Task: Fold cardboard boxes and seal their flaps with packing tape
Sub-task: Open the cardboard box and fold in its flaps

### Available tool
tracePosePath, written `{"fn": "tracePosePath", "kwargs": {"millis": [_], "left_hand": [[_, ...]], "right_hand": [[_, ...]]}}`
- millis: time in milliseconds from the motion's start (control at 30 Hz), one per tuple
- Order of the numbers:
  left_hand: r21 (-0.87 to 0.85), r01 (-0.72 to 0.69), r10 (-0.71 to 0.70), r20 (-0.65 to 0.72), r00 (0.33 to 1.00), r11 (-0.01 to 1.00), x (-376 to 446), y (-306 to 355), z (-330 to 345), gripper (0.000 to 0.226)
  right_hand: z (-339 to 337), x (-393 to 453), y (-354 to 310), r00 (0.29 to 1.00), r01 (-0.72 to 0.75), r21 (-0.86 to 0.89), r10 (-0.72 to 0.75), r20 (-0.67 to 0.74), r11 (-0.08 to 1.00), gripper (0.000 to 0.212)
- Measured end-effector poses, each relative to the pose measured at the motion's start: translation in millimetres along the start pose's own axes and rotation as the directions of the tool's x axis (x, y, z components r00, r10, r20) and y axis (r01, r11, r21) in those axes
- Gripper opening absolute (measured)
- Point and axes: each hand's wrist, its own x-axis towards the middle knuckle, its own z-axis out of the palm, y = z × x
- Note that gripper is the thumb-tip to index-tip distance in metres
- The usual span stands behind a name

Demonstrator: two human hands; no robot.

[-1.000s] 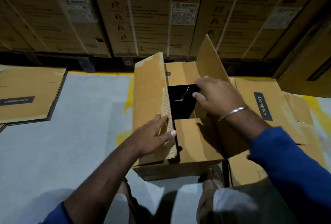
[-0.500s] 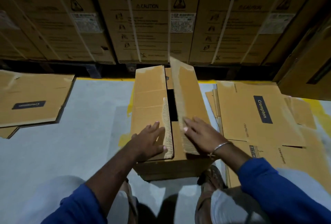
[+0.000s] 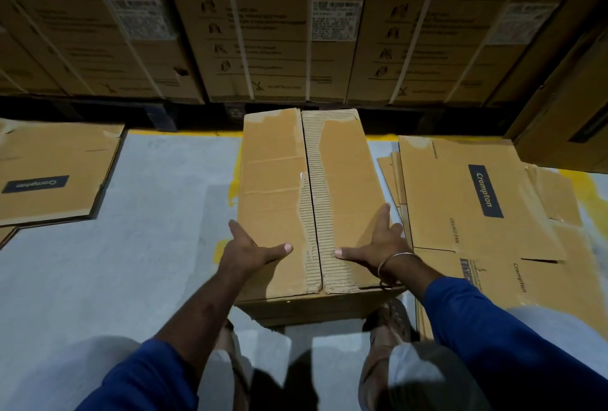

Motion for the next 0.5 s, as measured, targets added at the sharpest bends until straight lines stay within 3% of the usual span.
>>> {"fn": "tracePosePath", "kwargs": {"millis": [133, 500], "left_hand": [[-0.048, 0.001, -0.001, -0.011, 1.000, 0.999, 0, -1, -1, 0.124], [0.071, -0.007, 0.009, -0.028, 1.000, 0.997, -7, -1, -4, 0.123]], "right_hand": [[3, -1, 0, 1.000, 0.004, 0.006, -0.004, 0.008, 1.000, 0.165], [21, -13, 4, 1.000, 0.006, -0.079, -0.008, -0.017, 0.997, 0.164]]}}
